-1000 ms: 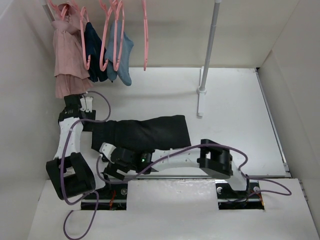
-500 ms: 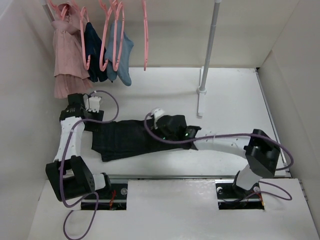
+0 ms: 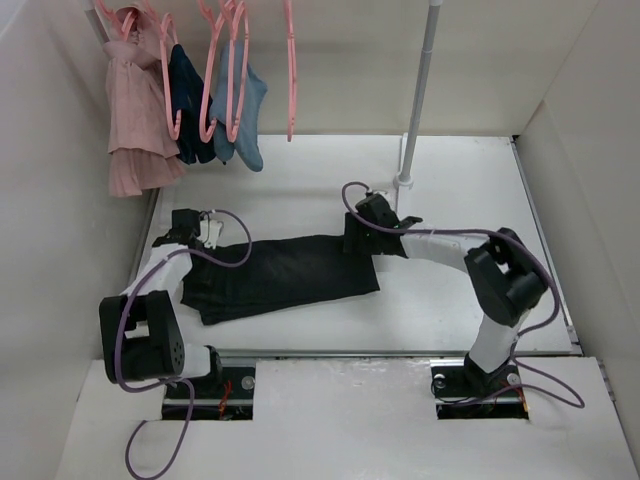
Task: Place the trousers on the hanger
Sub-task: Pick up the hanger from the clothesline.
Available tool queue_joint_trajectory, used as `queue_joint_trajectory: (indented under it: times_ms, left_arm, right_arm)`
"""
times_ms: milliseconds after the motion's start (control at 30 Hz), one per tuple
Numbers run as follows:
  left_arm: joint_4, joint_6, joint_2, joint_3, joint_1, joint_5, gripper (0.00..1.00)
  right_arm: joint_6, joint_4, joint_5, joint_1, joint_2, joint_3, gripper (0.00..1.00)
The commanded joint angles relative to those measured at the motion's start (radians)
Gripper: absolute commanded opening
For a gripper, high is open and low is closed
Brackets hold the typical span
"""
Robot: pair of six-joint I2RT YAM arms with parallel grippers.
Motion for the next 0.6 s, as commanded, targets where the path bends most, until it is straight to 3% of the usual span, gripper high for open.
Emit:
queue_joint_trajectory:
  times_ms: [0,67,100,167,333,500,533,567]
  left_arm:
    - [0.057,0.021,-0.017,-0.056,-0.003,-0.124,0.44]
    - [0.057,0.033,-0.032,-0.065,-0.012,-0.124,0.44]
    - [0.066,0.043,-0.047,-0.065,-0.012,-0.115,0.44]
    - [0.075,0.055,-0.06,-0.065,-0.012,-0.114,0.44]
    - [0.076,0.067,-0.06,-0.031,-0.021,-0.115,0.44]
    - [0.056,0.046,-0.049,0.038,-0.058,-0.084,0.44]
    - [0.043,0.029,-0.049,0.05,-0.067,-0.07,0.43]
    - [0.031,0.029,-0.061,0.061,-0.077,-0.059,0.43]
  right_arm:
    - [0.03,-0.01,-0.04,0.009,0.069,0.033,0.9]
    - [0.046,0.031,-0.08,-0.001,0.078,-0.019,0.67]
    - [0.073,0.044,-0.08,-0.011,0.065,-0.031,0.35]
    - [0.113,0.044,-0.04,-0.034,0.039,-0.074,0.0]
    - [0.257,0.015,0.018,-0.132,-0.134,-0.197,0.0]
    - [0.257,-0.024,0.111,-0.145,-0.279,-0.267,0.01]
    - [0.257,-0.024,0.112,-0.145,-0.296,-0.281,0.06]
    - [0.221,-0.036,0.112,-0.145,-0.326,-0.281,0.29]
